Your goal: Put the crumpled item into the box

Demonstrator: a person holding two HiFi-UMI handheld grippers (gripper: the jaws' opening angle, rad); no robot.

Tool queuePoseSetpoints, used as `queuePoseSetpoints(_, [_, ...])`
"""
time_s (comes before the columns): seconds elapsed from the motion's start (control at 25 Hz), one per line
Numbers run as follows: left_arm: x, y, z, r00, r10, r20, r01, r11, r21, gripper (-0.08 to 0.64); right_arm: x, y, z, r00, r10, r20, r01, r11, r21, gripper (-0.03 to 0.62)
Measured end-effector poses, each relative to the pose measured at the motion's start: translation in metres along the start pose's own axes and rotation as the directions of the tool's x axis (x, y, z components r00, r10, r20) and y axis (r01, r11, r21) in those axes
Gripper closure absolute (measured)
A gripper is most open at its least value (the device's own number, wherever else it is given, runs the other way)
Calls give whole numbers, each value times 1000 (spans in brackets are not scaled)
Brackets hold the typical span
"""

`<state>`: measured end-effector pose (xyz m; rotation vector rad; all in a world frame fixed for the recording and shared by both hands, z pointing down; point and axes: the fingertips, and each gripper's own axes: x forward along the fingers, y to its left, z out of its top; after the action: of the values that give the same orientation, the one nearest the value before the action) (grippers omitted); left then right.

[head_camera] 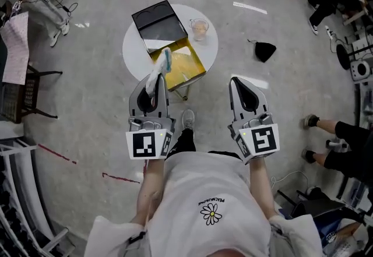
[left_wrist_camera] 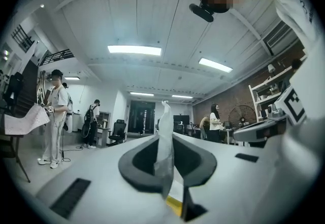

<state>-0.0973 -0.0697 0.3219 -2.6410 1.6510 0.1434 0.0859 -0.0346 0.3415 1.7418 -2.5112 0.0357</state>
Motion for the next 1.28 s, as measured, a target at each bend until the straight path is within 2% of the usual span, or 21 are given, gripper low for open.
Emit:
queuePoseSetpoints(0.2, [60, 34, -7, 1000, -16, -6, 16, 1000, -17, 523, 68, -22, 2, 1000, -1, -29, 1, 1000, 10, 591])
queuePoseSetpoints(0.4, [90, 52, -16, 999, 12, -34, -13, 1000, -18, 523, 113, -30, 4, 999, 27, -34, -26, 999, 23, 591])
queuePoseSetpoints(0.52, [101, 49, -19, 999, 29, -43, -30, 999, -21, 523, 132, -36, 2, 998, 67, -14, -66, 997, 27, 591])
queuePoseSetpoints(0.64, [103, 51, -19, 994, 96, -54, -97, 995, -20, 523, 152, -35, 3, 990, 137, 18, -138, 990, 30, 591])
queuePoseSetpoints(0.84, [102, 39, -23, 987, 151, -59, -152, 988, -9, 523, 163, -39, 6, 976, 213, 31, -214, 977, 6, 591])
queuePoseSetpoints(1.16, [104, 43, -31, 980, 193, -52, -193, 981, 12, 522, 165, -50, -4, 973, 230, 2, -230, 973, 34, 591])
queuePoseSetpoints(1.28, [109, 47, -37, 979, 194, -70, -190, 980, 56, 522, 168, -49, -6, 970, 241, -10, -241, 970, 23, 591])
